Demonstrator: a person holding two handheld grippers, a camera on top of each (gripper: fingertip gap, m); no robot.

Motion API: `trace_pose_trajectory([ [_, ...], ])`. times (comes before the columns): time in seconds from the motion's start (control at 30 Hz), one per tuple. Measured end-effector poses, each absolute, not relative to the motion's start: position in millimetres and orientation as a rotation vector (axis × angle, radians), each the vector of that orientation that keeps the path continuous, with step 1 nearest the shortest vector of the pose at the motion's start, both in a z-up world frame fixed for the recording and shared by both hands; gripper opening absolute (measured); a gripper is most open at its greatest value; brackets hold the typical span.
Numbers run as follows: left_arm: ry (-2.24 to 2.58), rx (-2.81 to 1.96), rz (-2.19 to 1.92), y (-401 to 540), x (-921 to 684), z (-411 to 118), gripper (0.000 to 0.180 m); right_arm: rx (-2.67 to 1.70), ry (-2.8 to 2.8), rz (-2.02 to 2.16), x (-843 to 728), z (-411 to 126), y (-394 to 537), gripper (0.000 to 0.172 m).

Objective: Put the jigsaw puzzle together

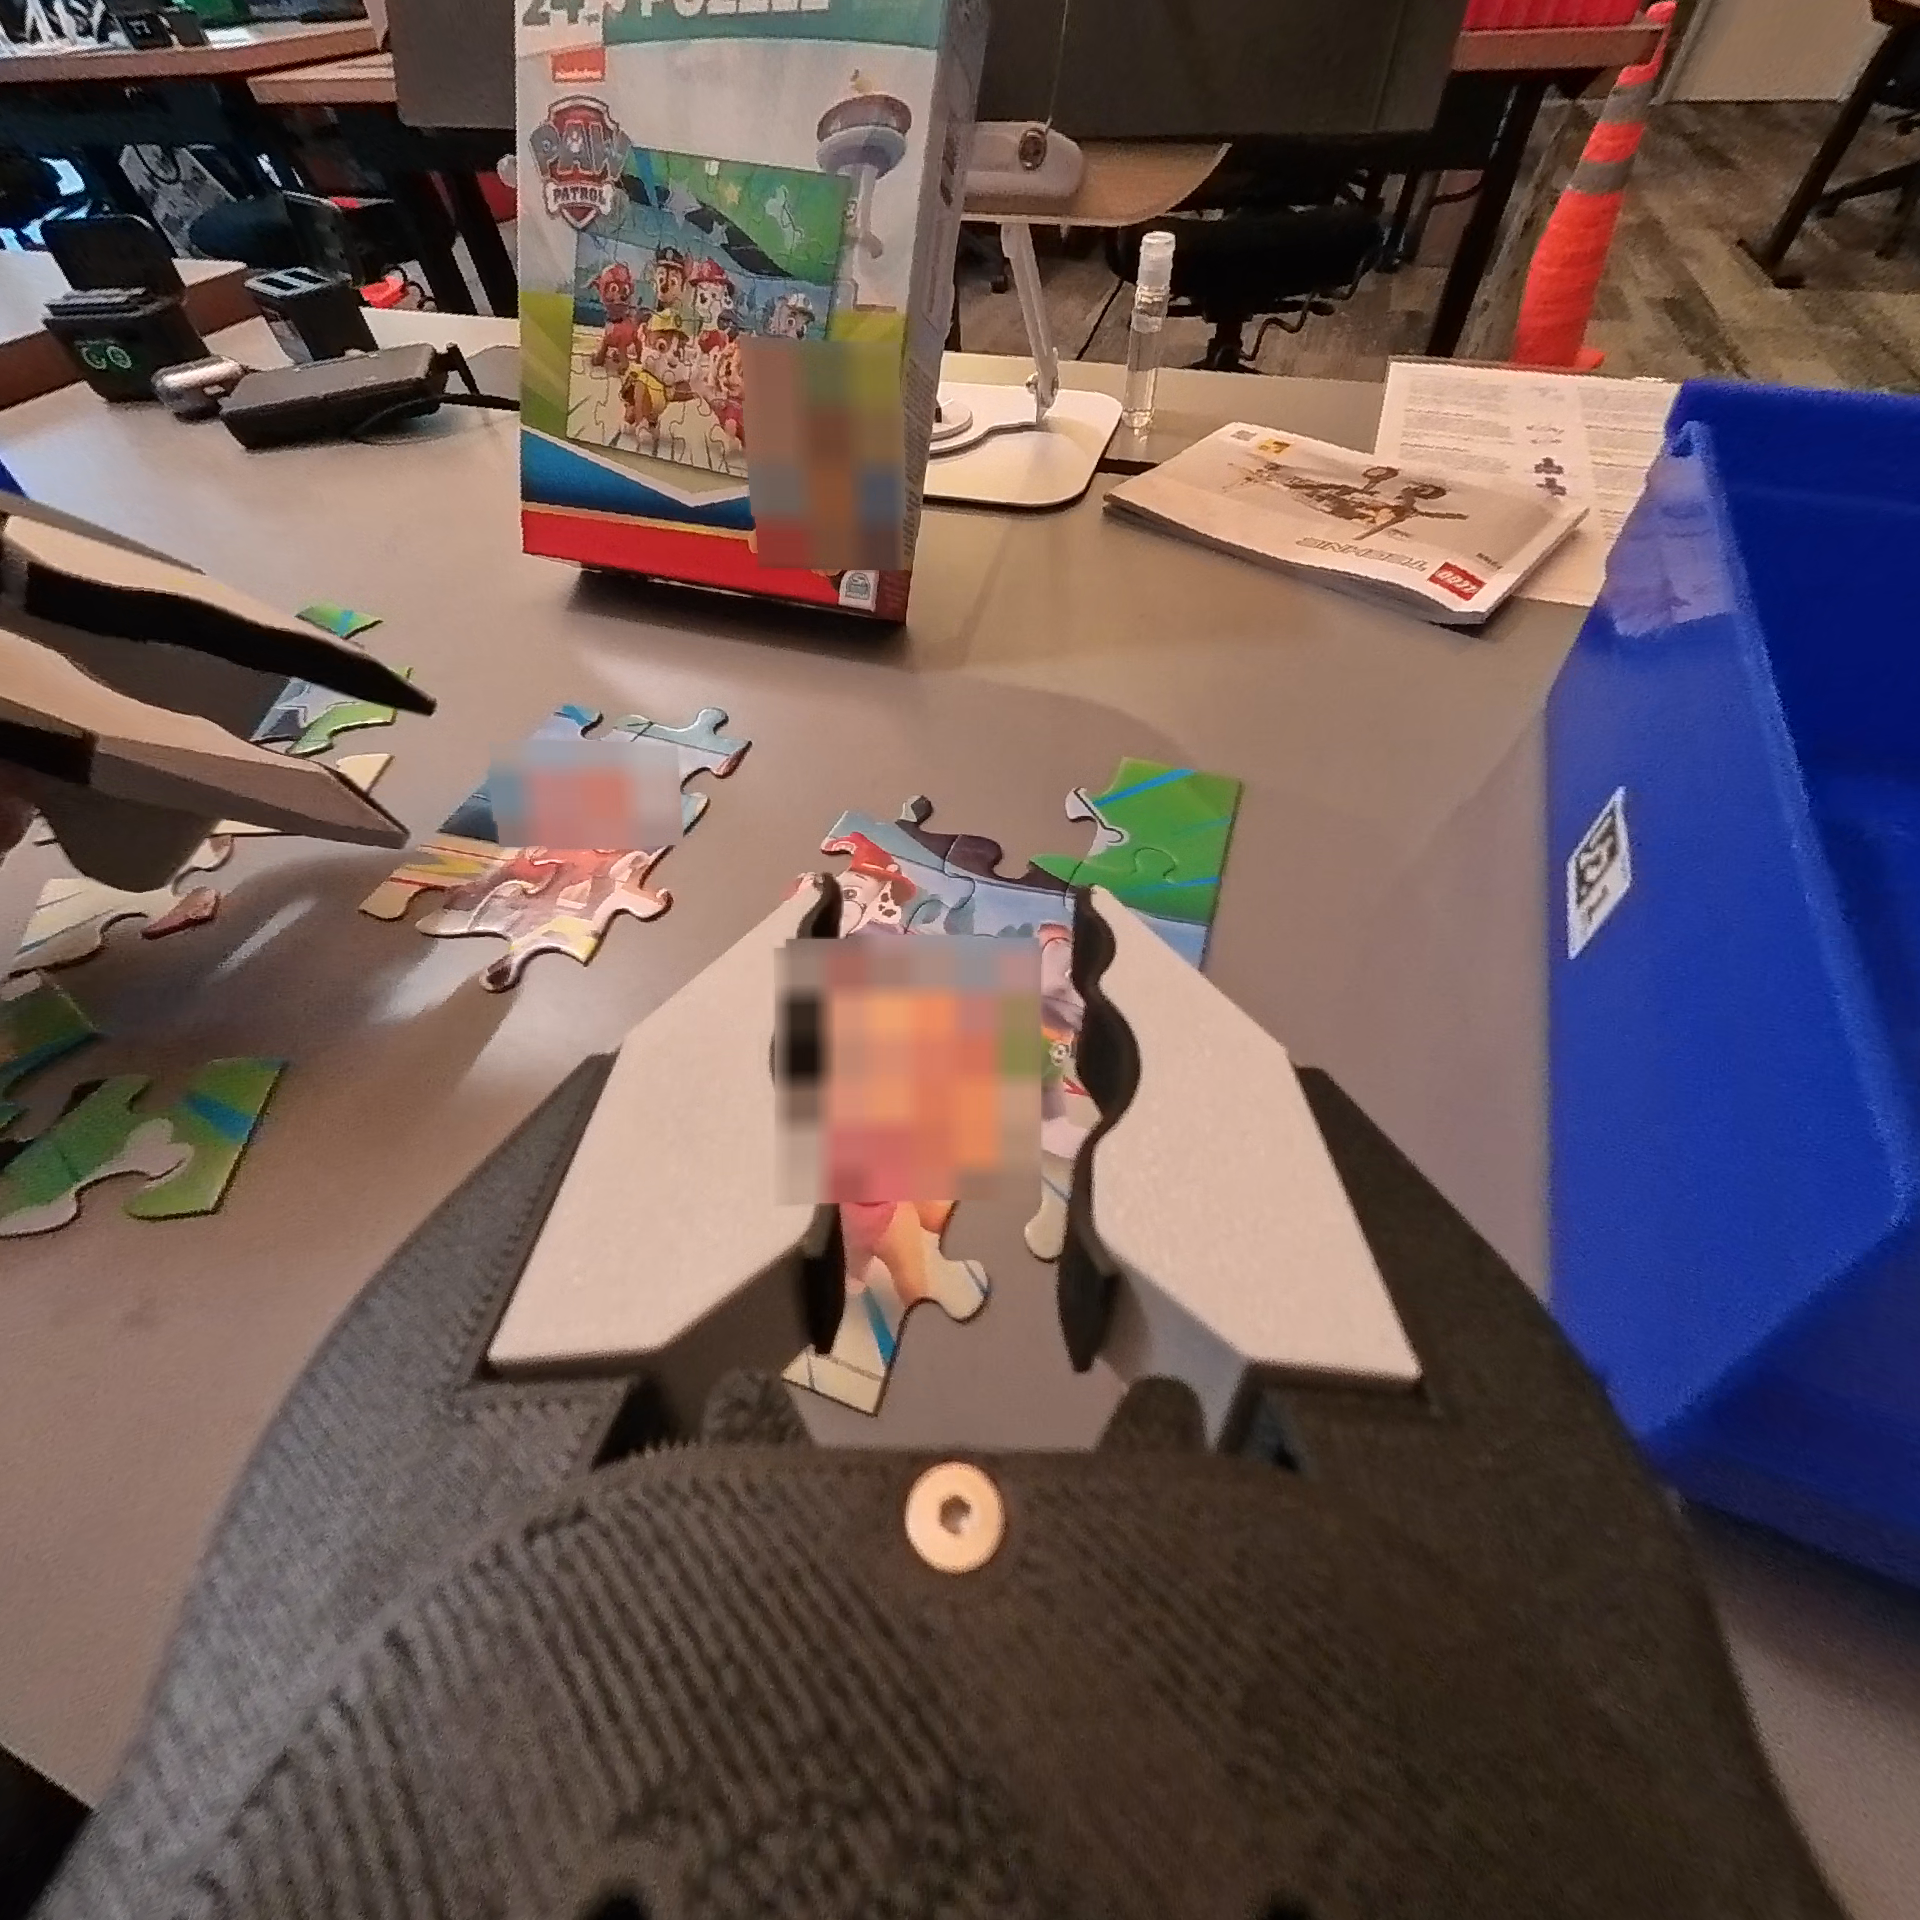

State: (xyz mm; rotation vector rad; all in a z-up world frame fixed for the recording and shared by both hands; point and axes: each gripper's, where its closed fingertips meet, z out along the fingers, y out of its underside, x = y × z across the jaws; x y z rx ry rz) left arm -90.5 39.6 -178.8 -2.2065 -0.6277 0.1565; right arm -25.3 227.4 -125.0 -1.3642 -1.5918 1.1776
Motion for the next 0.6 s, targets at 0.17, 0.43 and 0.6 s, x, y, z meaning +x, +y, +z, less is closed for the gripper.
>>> trace_pose_trajectory([
  [0.17,-0.622,-2.218,0.163,43.1,-90.2,-181.2,0.069,-1.374,-1.582,1.185,-23.9,-126.1,231.5,0.043],
  [0.43,-0.600,-2.278,0.171,48.6,-87.4,-194.9,0.070,-1.376,-1.584,1.199,-24.4,-127.9,230.8,0.043],
  [0.6,-0.590,-2.347,0.237,47.1,-90.6,-207.6,0.070,-1.377,-1.587,1.202,-24.6,-128.4,230.4,0.043],
])
